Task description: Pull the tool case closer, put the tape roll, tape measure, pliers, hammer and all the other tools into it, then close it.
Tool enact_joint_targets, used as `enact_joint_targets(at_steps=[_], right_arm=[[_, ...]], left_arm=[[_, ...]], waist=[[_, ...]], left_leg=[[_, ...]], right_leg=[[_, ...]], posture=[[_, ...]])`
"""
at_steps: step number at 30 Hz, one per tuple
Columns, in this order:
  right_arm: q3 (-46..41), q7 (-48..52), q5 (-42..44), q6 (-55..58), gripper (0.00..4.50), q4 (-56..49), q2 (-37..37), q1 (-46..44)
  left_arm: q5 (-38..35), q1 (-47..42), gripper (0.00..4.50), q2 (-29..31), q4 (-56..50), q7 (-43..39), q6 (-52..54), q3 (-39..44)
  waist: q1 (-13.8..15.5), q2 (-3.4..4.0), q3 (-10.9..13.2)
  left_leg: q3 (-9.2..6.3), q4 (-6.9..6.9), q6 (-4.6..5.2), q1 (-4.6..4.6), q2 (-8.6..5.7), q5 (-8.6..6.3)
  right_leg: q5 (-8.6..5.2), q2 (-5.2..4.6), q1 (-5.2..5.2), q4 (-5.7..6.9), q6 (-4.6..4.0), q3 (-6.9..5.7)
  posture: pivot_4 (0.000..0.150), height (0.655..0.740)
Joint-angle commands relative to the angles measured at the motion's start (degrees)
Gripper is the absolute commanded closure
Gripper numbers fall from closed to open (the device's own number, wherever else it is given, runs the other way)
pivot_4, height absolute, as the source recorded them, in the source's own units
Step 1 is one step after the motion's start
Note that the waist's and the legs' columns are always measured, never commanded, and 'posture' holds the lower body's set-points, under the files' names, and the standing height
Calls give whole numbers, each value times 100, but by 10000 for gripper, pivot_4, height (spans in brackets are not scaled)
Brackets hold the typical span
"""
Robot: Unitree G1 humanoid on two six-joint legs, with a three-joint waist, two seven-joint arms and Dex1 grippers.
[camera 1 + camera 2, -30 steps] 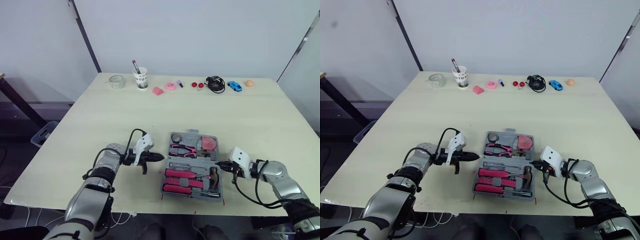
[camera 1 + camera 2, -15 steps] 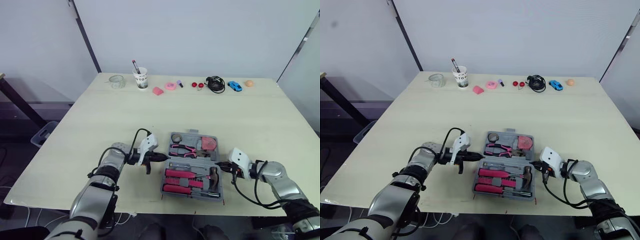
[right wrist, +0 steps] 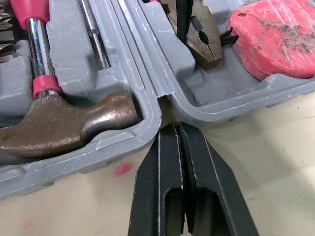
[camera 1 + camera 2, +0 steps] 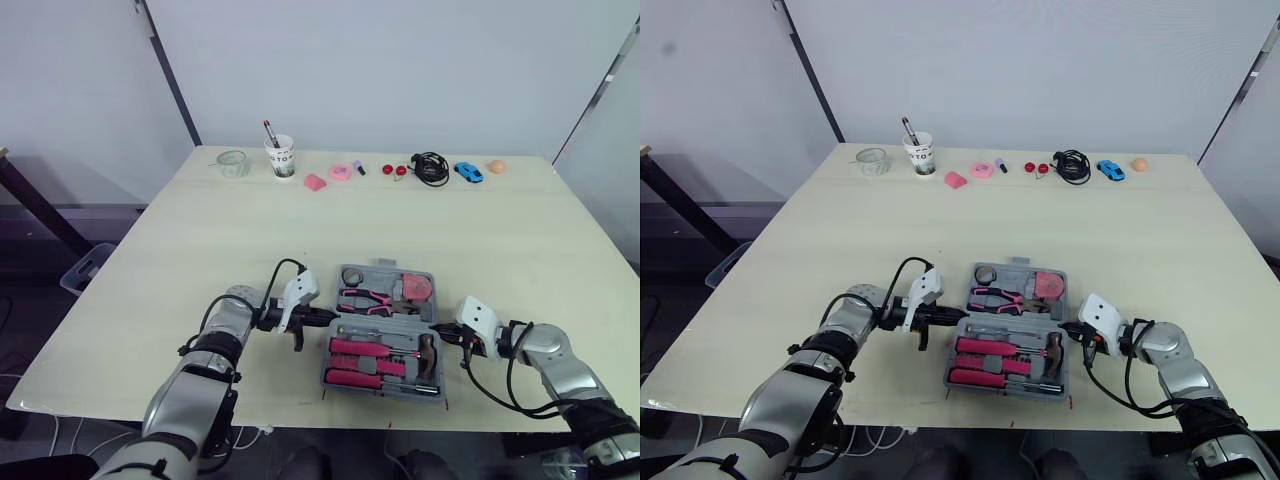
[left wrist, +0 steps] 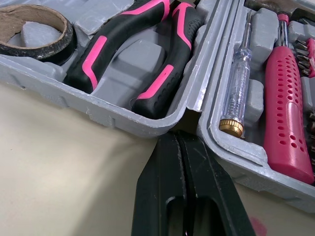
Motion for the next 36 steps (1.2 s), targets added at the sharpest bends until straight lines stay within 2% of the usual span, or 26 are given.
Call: enact_joint_targets(at_steps=[1,13,21,36], right_arm=[[76,246,128,-55,44422,-166,43,-91],[69,567,197,-30,44422,-174,30,-80],[74,799,301,200,44422,-452,-23,117],[81,788,240,258,44422,-542,-41,150]], left_arm=[[97,106,45000,-91,-71,-223,97,-160],[-86,695,45000,24,-1262,-671,713,-269],[-149,1107,45000,299,-1975,-765,1012,-273],[-191,1378,45000,393,-2324,-723,1193,-322]], waist=[[-3,0,0],[-98,0,0],[-112,0,0],[-118,0,0]], left_leg=[[0,0,0,0,0,0],[-1,-1,0,0,0,0],[-3,-1,0,0,2,0],[-2,-1,0,3,3,0]], right_leg=[[0,0,0,0,0,0],[0,0,0,0,0,0],[0,0,0,0,0,0],[0,0,0,2,0,1]], posture=[[1500,7400],[1500,7400],[1500,7400],[1500,7400]])
